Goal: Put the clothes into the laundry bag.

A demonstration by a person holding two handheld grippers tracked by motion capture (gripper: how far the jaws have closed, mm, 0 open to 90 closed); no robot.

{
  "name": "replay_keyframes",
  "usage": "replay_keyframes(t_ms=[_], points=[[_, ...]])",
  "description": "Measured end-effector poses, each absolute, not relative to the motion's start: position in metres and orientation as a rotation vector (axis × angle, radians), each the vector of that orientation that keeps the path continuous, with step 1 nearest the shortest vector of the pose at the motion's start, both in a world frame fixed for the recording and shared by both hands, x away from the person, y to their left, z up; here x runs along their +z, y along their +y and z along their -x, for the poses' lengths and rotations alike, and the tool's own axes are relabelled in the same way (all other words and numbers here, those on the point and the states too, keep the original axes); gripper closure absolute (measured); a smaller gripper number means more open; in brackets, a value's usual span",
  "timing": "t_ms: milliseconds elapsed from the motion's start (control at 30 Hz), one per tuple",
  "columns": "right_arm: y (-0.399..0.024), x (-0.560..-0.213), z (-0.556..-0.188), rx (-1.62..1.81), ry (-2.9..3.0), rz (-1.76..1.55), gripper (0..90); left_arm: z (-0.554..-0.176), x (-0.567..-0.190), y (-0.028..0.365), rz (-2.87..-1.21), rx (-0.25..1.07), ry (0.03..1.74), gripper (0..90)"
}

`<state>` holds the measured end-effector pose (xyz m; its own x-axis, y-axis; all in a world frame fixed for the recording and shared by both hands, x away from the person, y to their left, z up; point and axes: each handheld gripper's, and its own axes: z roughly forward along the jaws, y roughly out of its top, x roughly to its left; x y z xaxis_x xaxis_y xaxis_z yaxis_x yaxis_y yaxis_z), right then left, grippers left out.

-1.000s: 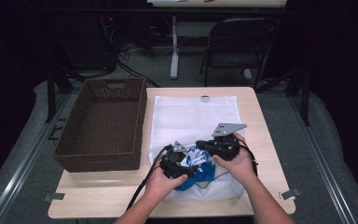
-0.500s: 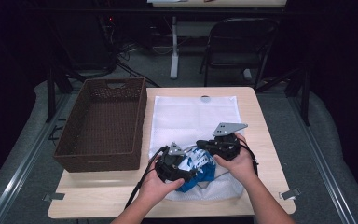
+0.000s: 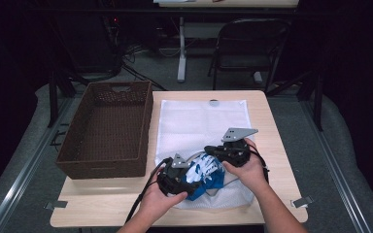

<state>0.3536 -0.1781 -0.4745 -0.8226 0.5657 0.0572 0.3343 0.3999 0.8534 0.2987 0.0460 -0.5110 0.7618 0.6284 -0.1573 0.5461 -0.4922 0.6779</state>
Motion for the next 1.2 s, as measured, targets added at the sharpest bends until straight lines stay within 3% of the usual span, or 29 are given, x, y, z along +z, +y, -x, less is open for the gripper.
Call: replay_keyframes(t_ms=[800, 1200], points=[[-0.177, -0.474, -0.353, 1.386, 2.421, -0.784, 88.8, -0.303, -0.556, 0.031, -2.256, 0.15, 0.897, 33.1], [-0.175, -0.475, -0.351, 1.385, 2.427, -0.782, 88.8, -0.301, -0.566, 0.03, -2.271, 0.182, 0.882, 54.6]])
